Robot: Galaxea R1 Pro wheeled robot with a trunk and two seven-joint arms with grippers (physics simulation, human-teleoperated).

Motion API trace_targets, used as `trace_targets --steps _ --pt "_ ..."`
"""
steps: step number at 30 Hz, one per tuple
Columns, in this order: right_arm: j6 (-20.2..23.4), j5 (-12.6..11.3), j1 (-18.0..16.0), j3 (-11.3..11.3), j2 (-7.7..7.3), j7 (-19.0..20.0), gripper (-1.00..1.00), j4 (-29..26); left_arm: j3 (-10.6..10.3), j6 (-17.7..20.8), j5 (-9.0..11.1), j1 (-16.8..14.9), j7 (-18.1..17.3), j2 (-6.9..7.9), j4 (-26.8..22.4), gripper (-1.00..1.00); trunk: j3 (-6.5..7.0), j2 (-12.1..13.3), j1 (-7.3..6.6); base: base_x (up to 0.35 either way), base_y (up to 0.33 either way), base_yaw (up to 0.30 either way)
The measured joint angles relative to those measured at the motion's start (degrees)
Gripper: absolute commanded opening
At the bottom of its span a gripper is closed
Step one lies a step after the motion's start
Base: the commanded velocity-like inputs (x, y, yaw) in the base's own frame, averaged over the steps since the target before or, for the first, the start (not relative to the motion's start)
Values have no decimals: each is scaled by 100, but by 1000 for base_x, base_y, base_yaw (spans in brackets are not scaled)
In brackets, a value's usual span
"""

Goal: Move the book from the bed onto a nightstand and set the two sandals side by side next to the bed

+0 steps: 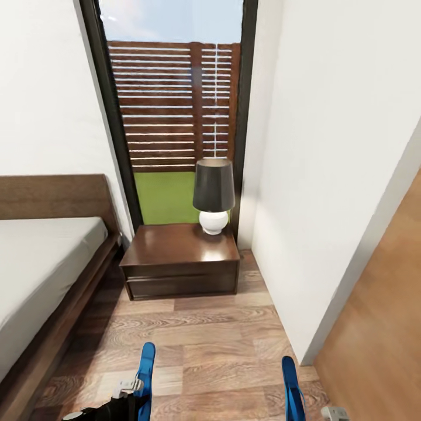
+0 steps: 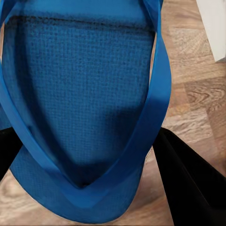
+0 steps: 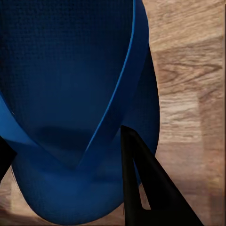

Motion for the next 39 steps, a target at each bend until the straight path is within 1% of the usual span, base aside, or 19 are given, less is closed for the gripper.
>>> trace_targets --steps 17,34,39 --pt "0 5 0 0 18 -15 -100 0 1 0 0 0 0 0 0 -100 0 0 0 271 -159 14" --pt "2 1 -1 -1 18 -12 -100 0 5 -1 4 1 -2 1 -3 -100 0 0 0 265 -112 252" --pt "2 1 -1 -3 19 -13 -100 0 5 0 6 1 -2 1 -3 -100 0 0 2 143 -34 275"
